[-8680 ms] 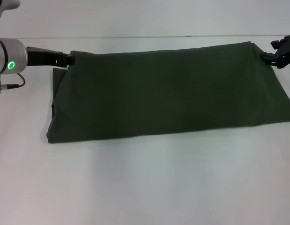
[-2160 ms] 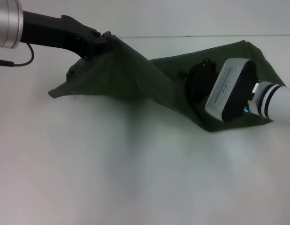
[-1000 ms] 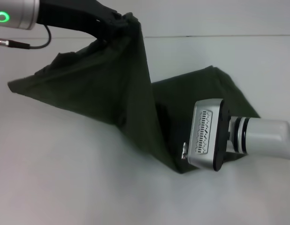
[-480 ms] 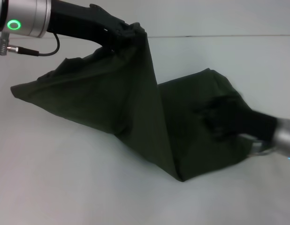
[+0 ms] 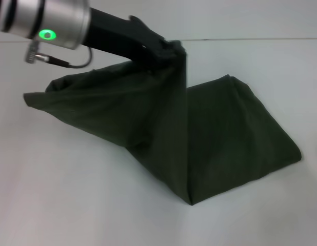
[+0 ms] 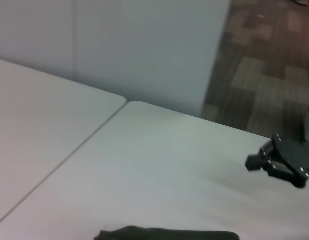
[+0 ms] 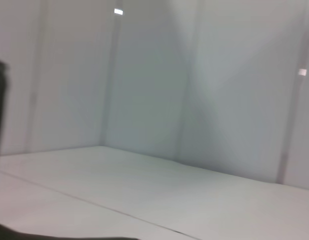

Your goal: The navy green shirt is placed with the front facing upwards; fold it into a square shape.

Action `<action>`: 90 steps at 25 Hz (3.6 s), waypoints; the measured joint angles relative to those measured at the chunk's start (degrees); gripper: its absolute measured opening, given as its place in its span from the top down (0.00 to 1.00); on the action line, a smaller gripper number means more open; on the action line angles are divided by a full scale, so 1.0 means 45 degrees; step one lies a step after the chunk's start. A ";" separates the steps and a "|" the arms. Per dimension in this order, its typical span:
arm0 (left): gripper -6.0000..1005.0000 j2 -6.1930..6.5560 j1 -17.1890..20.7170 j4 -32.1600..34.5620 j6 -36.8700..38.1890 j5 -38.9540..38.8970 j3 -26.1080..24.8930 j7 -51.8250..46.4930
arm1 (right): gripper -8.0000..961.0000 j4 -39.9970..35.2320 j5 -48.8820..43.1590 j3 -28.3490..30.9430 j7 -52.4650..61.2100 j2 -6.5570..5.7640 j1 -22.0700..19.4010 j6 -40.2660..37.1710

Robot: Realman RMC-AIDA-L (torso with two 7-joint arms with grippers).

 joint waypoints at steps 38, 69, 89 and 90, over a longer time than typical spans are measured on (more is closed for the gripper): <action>0.99 -0.0260 -0.3769 -0.5276 -0.7014 -0.1177 0.8169 -0.0604 | 0.99 -0.0050 -0.0046 0.1825 0.0142 0.0033 -0.0973 0.0210; 0.10 -0.0187 -0.0294 -0.5022 -0.6607 -0.4276 0.6205 0.2185 | 0.99 -0.3879 -0.2478 0.1752 0.3195 0.0637 -0.0561 -0.0168; 0.09 0.0465 0.5430 -0.9426 0.2140 -0.4285 -0.4846 1.1448 | 0.52 -1.2423 -0.8347 -0.2114 1.2363 0.0870 0.1843 -0.4466; 0.09 0.0439 0.5560 -0.9414 0.2189 -0.4117 -0.4997 1.1529 | 0.50 -1.2766 -0.8670 -0.2631 1.2953 0.0858 0.2050 -0.4492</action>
